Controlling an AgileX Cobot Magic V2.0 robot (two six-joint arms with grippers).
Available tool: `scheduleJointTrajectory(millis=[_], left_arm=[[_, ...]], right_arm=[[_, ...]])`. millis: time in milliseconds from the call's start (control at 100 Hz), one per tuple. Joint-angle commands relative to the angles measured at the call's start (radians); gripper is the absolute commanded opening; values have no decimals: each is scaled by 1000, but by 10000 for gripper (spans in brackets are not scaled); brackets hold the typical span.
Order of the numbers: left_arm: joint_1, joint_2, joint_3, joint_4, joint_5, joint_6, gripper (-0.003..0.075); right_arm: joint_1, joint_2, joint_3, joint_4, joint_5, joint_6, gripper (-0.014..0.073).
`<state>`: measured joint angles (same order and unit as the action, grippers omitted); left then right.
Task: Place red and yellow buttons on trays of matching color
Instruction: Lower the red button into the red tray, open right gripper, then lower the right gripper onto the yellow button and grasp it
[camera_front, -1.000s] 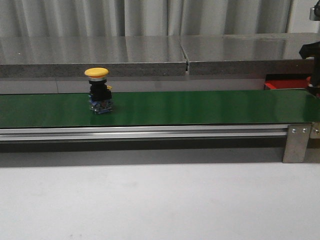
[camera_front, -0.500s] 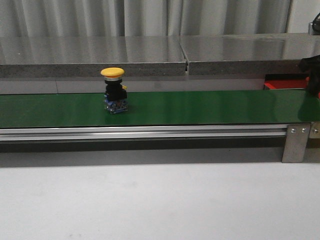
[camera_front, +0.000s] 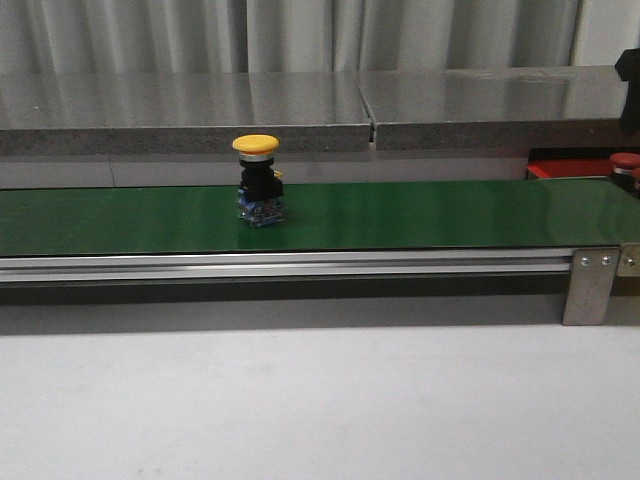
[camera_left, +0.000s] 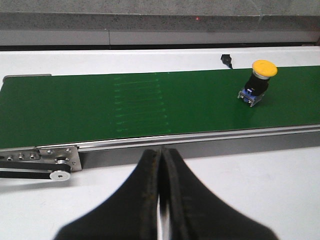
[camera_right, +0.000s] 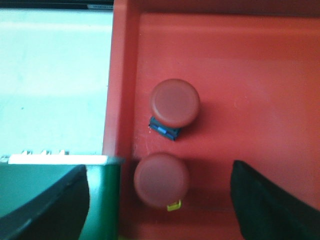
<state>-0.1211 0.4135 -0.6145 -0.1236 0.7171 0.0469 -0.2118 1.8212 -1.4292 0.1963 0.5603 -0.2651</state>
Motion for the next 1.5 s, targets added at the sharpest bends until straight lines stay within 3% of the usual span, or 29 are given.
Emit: scheduleJointTrajectory(millis=[0, 370, 690, 880, 1200, 1490], left_arm=[[-8, 9, -27, -15, -69, -3, -19], [-8, 9, -27, -15, -69, -3, -19], [-8, 9, -27, -15, -69, -3, -19], [-8, 9, -27, -15, -69, -3, -19], [-8, 9, -27, -15, -69, -3, -19], [-8, 9, -27, -15, -69, -3, -19]], right_arm=[[17, -120, 32, 7, -62, -6, 581], [233, -296, 100, -3, 51, -6, 581], [444, -294, 85, 4, 144, -15, 584], [538, -239, -5, 4, 239, -49, 584], [610, -86, -169, 9, 350, -94, 582], [618, -6, -184, 22, 242, -94, 566]])
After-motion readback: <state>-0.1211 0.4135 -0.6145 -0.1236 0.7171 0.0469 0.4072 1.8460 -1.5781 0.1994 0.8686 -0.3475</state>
